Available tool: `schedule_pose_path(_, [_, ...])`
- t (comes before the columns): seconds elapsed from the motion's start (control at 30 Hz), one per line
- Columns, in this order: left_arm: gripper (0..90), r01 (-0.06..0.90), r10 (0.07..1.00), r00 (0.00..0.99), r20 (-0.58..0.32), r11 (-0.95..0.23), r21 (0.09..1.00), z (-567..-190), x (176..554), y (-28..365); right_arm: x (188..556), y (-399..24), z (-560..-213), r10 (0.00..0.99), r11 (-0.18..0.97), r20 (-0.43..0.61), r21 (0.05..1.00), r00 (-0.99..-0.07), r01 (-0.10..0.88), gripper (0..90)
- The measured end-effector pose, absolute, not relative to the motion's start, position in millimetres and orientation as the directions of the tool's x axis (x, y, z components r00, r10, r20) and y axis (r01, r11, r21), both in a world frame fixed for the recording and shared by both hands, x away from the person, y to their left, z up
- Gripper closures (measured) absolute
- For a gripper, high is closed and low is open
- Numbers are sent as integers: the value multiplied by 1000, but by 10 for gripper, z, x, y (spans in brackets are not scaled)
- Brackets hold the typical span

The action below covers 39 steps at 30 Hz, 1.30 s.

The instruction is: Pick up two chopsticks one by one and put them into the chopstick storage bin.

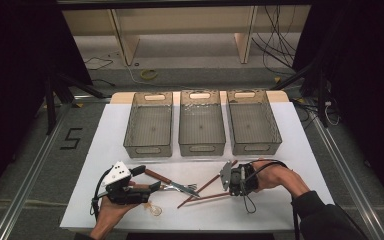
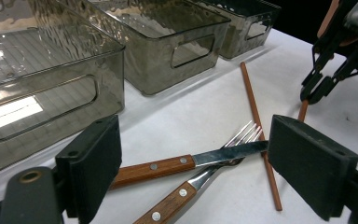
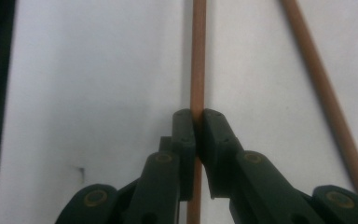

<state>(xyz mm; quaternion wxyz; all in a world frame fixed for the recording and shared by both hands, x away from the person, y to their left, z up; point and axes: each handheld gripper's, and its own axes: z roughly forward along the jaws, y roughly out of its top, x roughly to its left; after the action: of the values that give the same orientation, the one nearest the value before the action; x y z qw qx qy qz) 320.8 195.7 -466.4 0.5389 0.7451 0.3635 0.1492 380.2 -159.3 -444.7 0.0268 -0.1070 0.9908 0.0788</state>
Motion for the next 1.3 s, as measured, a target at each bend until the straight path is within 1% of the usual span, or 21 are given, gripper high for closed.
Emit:
schedule_pose_path(0.1, [169,393,682,709,-181,-168,904,-4634,3221,1928,3753,-1623,-4359,-187,960,-93,195,-978,-202,844])
schedule_pose_path(0.23, [180,389,657,735,-169,-205,898,-4548,3233,1831,3724,-1611,-4309,-204,954,-119,200,-972,-224,844])
schedule_pose_path(0.27, [186,388,651,741,-166,-214,896,-4524,3234,1797,3690,-1581,-4294,-185,955,-127,212,-975,-208,844])
schedule_pose_path(0.33, [187,381,643,753,-140,-253,889,-4478,3243,1723,3680,-1539,-4281,-188,952,-135,220,-973,-214,843])
schedule_pose_path(0.37, [187,379,636,761,-129,-273,884,-4459,3256,1686,3691,-1516,-4270,-212,948,-144,209,-967,-239,843])
schedule_pose_path(0.43, [203,383,611,781,-127,-307,871,-4429,3289,1611,3687,-1468,-4254,-213,947,-148,212,-966,-241,843])
schedule_pose_path(0.47, [203,384,599,791,-122,-332,861,-4417,3302,1569,3690,-1444,-4248,-216,946,-155,211,-964,-246,844])
schedule_pose_path(0.5, [204,379,583,807,-95,-389,840,-4400,3321,1484,3688,-1423,-4238,-214,947,-157,208,-964,-244,844])
schedule_pose_path(0.7, [221,377,537,840,-79,-472,797,-4370,3355,1316,3678,-1333,-4203,-231,942,-169,207,-958,-264,844])
schedule_pose_path(0.73, [251,353,515,855,-54,-504,788,-4373,3356,1260,3667,-1293,-4195,-238,940,-175,207,-955,-272,844])
schedule_pose_path(0.83, [284,347,487,871,-56,-532,773,-4371,3362,1213,3652,-1260,-4190,-238,941,-175,204,-955,-272,844])
schedule_pose_path(0.87, [320,342,472,880,-56,-545,766,-4370,3360,1187,3641,-1226,-4186,-244,940,-179,198,-953,-277,843])
schedule_pose_path(0.9, [320,334,457,888,-53,-562,756,-4369,3358,1158,3641,-1226,-4186,-244,940,-179,198,-953,-277,843])
schedule_pose_path(0.93, [352,322,442,896,-42,-581,747,-4368,3356,1126,3638,-1195,-4179,-250,937,-185,201,-950,-286,844])
schedule_pose_path(1.07, [385,306,404,914,-29,-641,704,-4399,3345,982,3628,-1143,-4160,-246,938,-204,195,-948,-286,843])
schedule_pose_path(1.1, [418,304,397,917,-27,-656,691,-4406,3350,958,3617,-1103,-4156,-263,933,-212,193,-941,-304,844])
schedule_pose_path(1.13, [418,303,390,920,-27,-666,682,-4410,3355,945,3617,-1103,-4156,-263,933,-212,193,-941,-304,844])
schedule_pose_path(1.17, [452,299,383,923,-24,-677,672,-4413,3359,925,3596,-1070,-4144,-264,931,-217,196,-940,-307,843])
schedule_pose_path(1.23, [472,284,369,929,-17,-684,672,-4410,3358,902,3591,-1056,-4138,-267,931,-219,193,-938,-310,843])
schedule_pose_path(1.27, [488,279,362,932,-17,-687,671,-4404,3355,893,3599,-1047,-4127,-290,925,-225,182,-930,-333,844])
schedule_pose_path(1.3, [518,275,354,935,-18,-692,667,-4398,3353,887,3571,-1036,-4125,-268,929,-227,196,-936,-314,843])
